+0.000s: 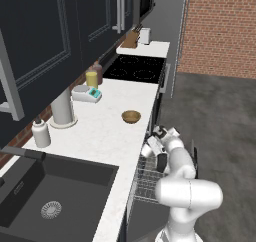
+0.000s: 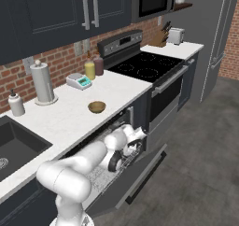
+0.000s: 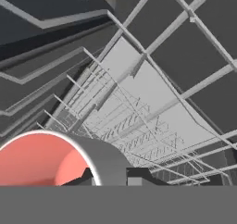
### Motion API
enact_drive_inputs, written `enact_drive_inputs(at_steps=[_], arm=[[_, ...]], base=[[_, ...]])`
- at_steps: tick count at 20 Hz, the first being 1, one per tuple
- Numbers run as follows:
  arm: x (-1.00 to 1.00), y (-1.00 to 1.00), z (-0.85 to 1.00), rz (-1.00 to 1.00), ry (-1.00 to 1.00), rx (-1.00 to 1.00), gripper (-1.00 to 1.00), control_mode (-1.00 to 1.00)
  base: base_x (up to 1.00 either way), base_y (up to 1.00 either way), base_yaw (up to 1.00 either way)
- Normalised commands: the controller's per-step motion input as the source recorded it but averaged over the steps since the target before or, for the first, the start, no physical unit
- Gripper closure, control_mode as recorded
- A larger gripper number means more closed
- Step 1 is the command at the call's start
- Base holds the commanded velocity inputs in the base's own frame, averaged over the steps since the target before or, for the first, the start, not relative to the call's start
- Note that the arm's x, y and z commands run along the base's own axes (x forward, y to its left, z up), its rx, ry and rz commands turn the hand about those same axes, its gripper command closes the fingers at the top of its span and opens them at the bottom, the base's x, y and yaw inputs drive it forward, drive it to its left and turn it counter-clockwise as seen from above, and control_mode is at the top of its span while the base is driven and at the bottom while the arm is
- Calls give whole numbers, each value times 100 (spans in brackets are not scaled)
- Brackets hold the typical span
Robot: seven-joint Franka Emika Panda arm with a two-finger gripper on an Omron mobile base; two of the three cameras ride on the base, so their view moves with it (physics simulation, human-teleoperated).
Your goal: Pick up the cup and bowl from the counter, place them in the dishwasher, and close the dishwasher door.
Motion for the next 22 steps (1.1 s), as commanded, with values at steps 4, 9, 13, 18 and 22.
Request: enact_drive_inputs(at_steps=[4,9,13,18,22], arm=[[26,0,-36,-11,12,1,100,-100],[8,0,-17,-12,7,2,100,-100],[-2,0,0,-17,4,0,-100,-100],[-2,-14,0,-20,6,0,-100,-100],[-3,-40,-3,-21,9,0,-100,-100]], base=[[0,0,0],[0,0,0],[0,0,0],[0,0,0],[0,0,0]])
